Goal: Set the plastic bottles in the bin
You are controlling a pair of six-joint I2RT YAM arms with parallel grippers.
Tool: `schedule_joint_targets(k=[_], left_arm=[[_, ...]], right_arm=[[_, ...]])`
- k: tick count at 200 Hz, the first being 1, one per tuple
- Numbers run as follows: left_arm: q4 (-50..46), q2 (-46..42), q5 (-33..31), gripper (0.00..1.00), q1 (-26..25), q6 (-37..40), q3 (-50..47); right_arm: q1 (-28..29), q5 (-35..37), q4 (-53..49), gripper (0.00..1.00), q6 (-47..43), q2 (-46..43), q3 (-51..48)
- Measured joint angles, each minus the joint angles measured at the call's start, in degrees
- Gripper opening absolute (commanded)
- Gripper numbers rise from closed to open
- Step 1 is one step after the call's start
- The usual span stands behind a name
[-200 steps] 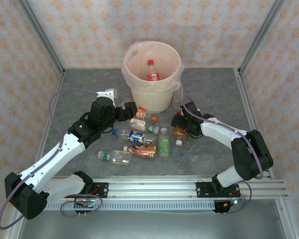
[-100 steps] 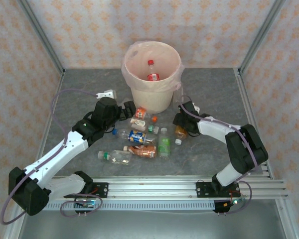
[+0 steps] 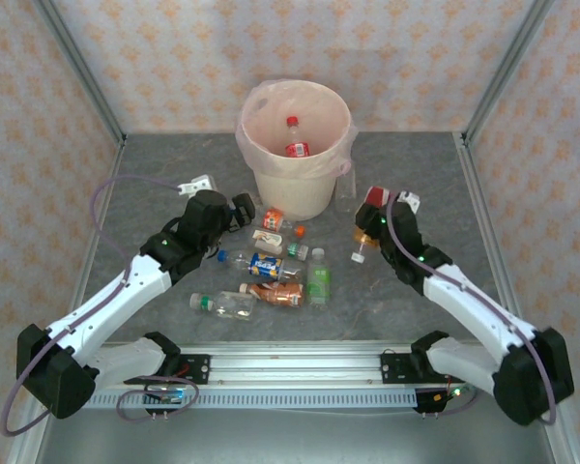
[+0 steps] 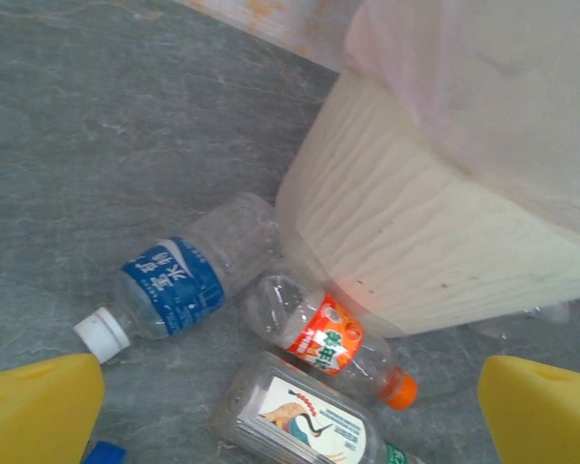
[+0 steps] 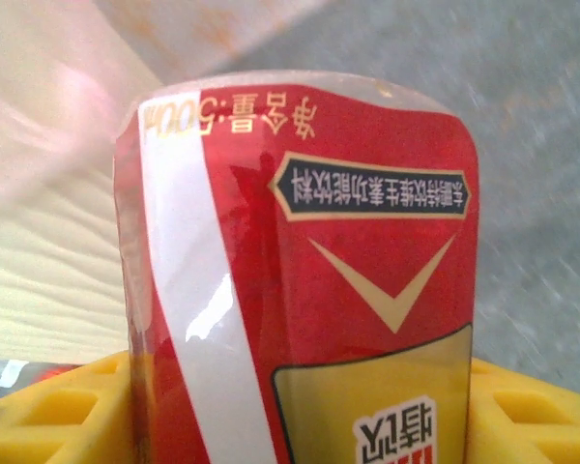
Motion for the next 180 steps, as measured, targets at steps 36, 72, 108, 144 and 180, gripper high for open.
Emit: schedule_joint_targets(k=[36, 72, 108, 144, 180], left_arm=[[-1.2, 0.02, -2.08, 1.0, 0.98, -2.45, -1.64], [-2.14, 0.04, -2.32, 1.0, 1.22, -3.87, -2.6], [-2.36, 0.02, -2.4, 1.0, 1.22, -4.74, -3.23], [-3.32, -0.76, -2.89, 1.0, 1.62, -5.35, -4.22], [-4.04, -2.14, -2.97, 1.0, 1.97, -6.08, -4.94]], right_arm=[[0.09, -3.96, 6.91, 0.58, -6.08, -6.64, 1.7], [0.09, -11.78, 12.59, 0.58, -9.22, -2.32, 10.36], [0.09, -18.56, 18.43, 0.58, -10.8, 6.16, 21.55], [0.24, -22.53, 20.61, 0.59, -12.94, 16.26, 32.22], [0.61, -22.84, 19.34, 0.59, -17.25, 26.58, 41.59]])
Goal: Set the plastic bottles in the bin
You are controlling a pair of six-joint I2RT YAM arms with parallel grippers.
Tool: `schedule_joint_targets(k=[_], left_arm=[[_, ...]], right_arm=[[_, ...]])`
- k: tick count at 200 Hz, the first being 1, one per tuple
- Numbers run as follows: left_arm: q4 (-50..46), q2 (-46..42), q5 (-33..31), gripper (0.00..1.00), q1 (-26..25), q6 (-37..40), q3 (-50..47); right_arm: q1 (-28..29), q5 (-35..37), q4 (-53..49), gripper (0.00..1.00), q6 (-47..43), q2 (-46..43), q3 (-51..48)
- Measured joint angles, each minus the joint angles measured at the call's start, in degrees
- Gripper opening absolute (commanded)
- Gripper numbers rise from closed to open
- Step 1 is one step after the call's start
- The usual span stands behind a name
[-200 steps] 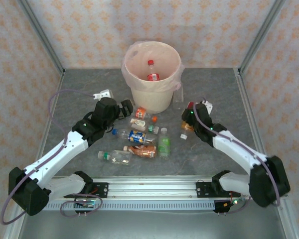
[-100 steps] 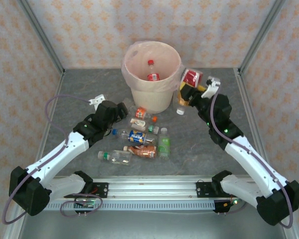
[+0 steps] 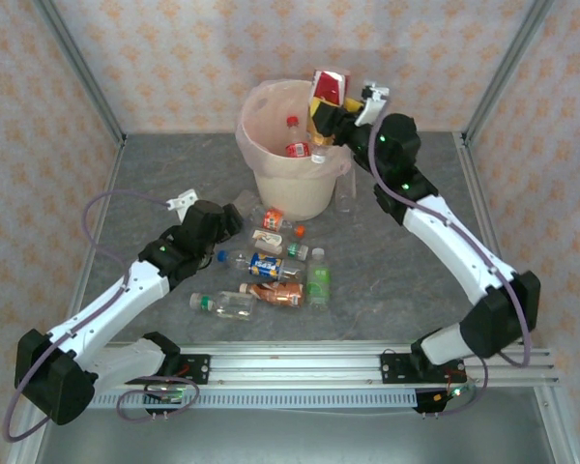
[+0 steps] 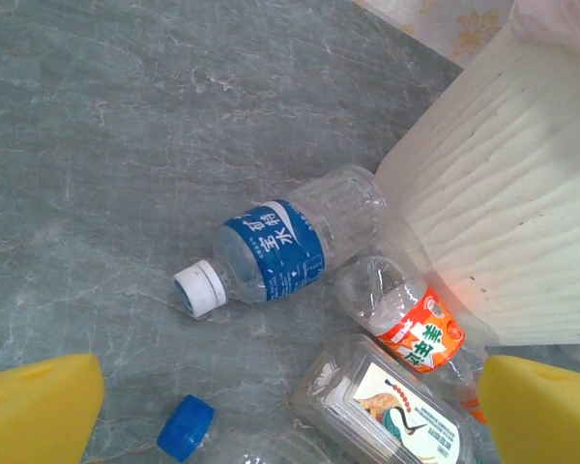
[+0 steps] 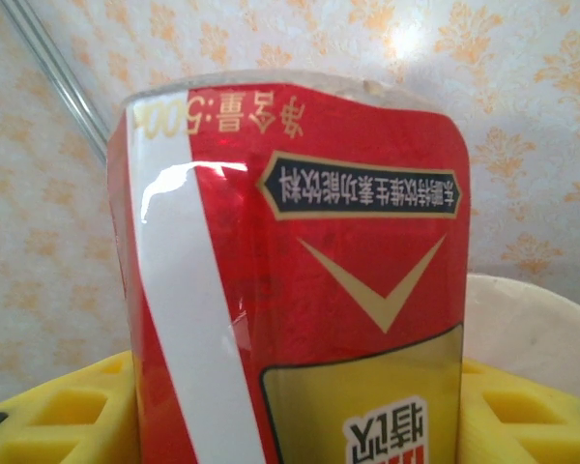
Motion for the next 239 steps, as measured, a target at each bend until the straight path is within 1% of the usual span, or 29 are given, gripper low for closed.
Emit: schedule_joint_targets(k=[27, 70, 97, 140, 162, 173, 195, 213, 239], left_arm=[[-0.15, -0.11, 0.13, 1.0, 0.28, -0.33, -0.11], [-3.34, -0.37, 0.2, 1.0, 1.22, -1.75, -0.22], [-5.2, -0.94, 0.17, 1.0, 1.95, -3.15, -0.92], [-9.27, -1.11, -0.09, 1.0, 2.6, -5.97, -2.03], [-13.2, -2.12, -0.2, 1.0, 2.62, -10.25, -2.01], [-16.61, -2.43, -0.2, 1.0, 2.62, -13.55, -1.57], [-24.52, -2.4, -0.13, 1.0, 2.21, -21.05, 0.74], [-29.68, -1.97, 0.39, 1.0, 0.52, -26.82, 2.82], [-34.12, -0.37, 4.44, 1.0, -2.08, -35.01, 3.87]], right_arm=[[0.11, 2.58, -4.2, 0.61, -3.82, 7.28, 8.15], [0.11, 8.04, -15.37, 0.79, -8.0, 18.29, 21.77], [0.11, 10.49, -20.98, 0.87, -9.22, 20.96, 24.55], [0.11, 12.63, -24.17, 0.94, -9.88, 20.79, 24.92], [0.13, 12.5, -25.05, 1.0, -9.7, 17.84, 22.71], [0.13, 12.04, -25.09, 0.99, -9.77, 15.13, 20.46], [0.22, 10.54, -24.85, 0.99, -9.53, 6.78, 13.81], [0.39, 9.7, -22.95, 0.99, -8.72, -0.68, 7.69], [0.48, 9.44, -19.69, 0.99, -6.78, -10.43, -1.29]])
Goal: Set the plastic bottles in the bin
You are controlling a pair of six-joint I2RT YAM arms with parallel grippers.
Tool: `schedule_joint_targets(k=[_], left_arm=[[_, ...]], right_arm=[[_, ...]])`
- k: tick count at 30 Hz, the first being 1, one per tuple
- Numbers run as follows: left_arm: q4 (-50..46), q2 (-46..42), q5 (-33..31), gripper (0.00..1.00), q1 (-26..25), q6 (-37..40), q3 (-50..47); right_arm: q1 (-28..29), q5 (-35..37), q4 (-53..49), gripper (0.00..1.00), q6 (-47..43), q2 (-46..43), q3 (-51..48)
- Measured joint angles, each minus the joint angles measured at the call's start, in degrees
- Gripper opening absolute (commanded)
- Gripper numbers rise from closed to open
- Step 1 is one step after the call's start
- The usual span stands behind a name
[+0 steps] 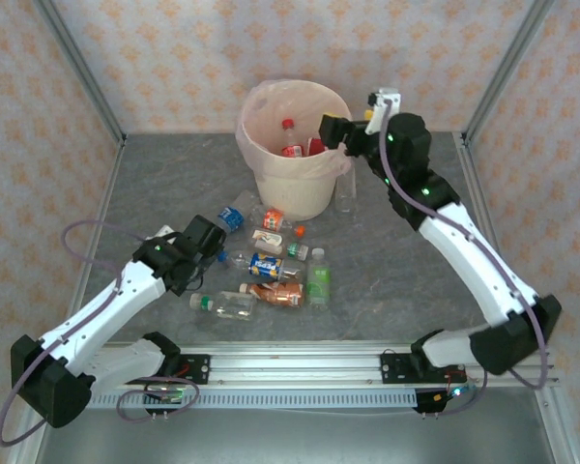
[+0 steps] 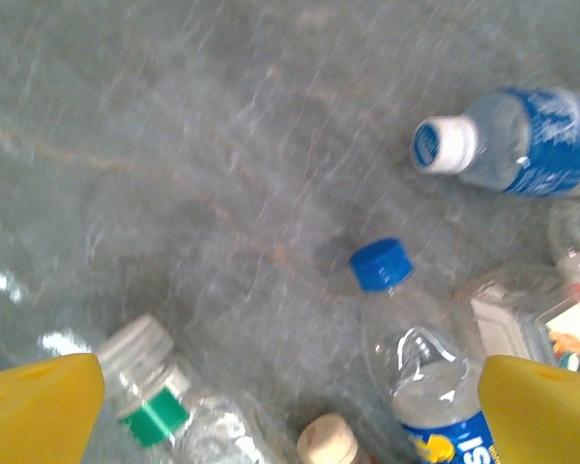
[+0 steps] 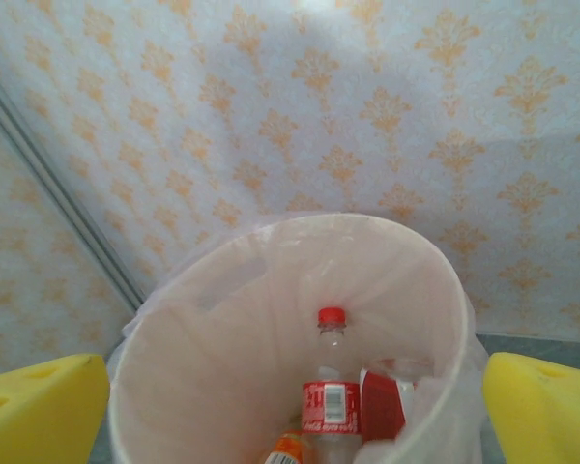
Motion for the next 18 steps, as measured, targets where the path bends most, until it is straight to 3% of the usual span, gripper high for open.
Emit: schedule_joint_targets(k=[7, 13, 18], left_arm=[[-1.29, 0.74, 5.03, 1.0, -0.72, -12.15, -4.0], [4.74, -6.6, 4.02, 0.88, 1.64, -19.28, -14.95], [7.78, -7.58, 4.42, 0.83, 3.52, -22.32, -18.29]], right_arm=[[0.0, 1.38, 3.69, 0.99, 5.42, -10.93, -16.79], [0.0, 1.81, 1.53, 0.99, 8.85, -13.44, -23.63], [0.0, 1.95, -0.35, 0.99, 11.21, -15.67, -26.91]])
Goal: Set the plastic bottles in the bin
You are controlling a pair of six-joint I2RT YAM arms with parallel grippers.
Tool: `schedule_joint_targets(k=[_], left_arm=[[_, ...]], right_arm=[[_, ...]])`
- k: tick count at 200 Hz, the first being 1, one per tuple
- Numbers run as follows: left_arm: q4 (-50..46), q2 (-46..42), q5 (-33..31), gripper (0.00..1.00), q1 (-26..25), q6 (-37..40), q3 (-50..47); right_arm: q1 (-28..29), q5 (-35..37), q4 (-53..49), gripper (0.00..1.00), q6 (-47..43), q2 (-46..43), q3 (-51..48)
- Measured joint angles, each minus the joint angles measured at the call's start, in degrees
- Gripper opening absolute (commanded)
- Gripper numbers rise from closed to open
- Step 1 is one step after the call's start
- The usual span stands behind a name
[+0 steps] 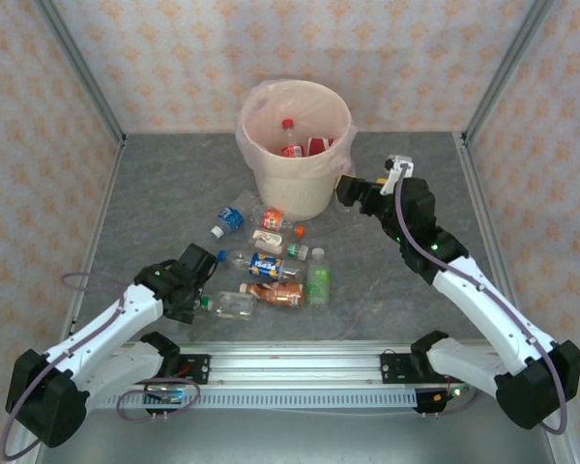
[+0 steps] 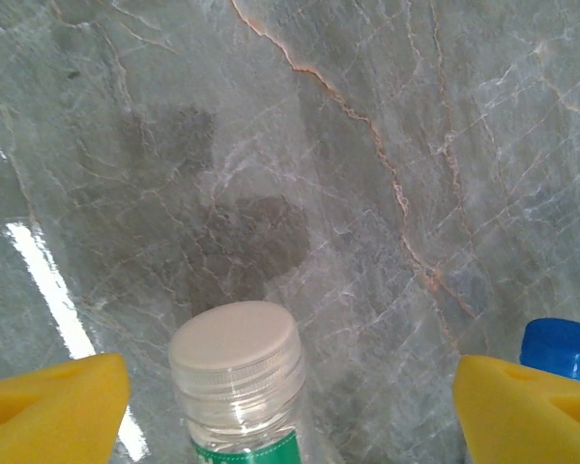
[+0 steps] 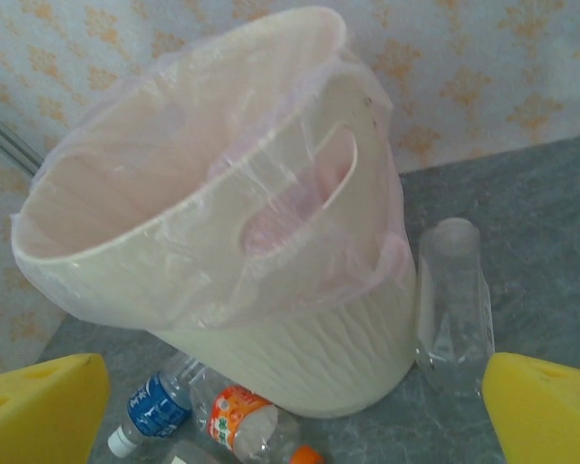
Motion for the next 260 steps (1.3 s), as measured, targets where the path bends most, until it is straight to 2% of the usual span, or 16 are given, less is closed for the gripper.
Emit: schedule_joint_targets(k=[16, 70, 128, 217, 231, 250, 260], left_arm=[[3.15, -0.26, 0.48, 0.79, 0.66, -1.09, -1.6], [10.03, 1.51, 3.08, 0.73, 1.09, -4.5, -5.68], [16.57, 7.52, 4.98, 0.63, 1.07, -3.63, -7.58], [13.86, 12.0, 6.43, 0.31, 1.07, 1.62, -5.57], [13.57, 11.76, 6.32, 0.22, 1.07, 1.86, -5.4], [13.16, 11.1, 5.07, 0.01, 1.09, 2.49, -4.35], [11.69, 10.38, 3.34, 0.0, 1.18, 3.15, -2.62]], right_arm=[[0.0, 0.09, -0.83, 0.99, 0.57, -1.51, -1.14], [0.0, 1.16, -1.66, 0.99, 1.14, -5.62, -1.6], [0.0, 1.73, -1.84, 0.99, 1.33, -6.14, -1.64], [0.0, 2.19, -1.9, 0.99, 1.36, -6.14, -1.64], [0.0, 2.19, -1.9, 0.99, 1.33, -6.14, -1.64], [0.0, 2.19, -1.9, 0.99, 1.33, -6.14, -1.64], [0.0, 2.19, -1.9, 0.99, 1.33, -6.14, -1.64]])
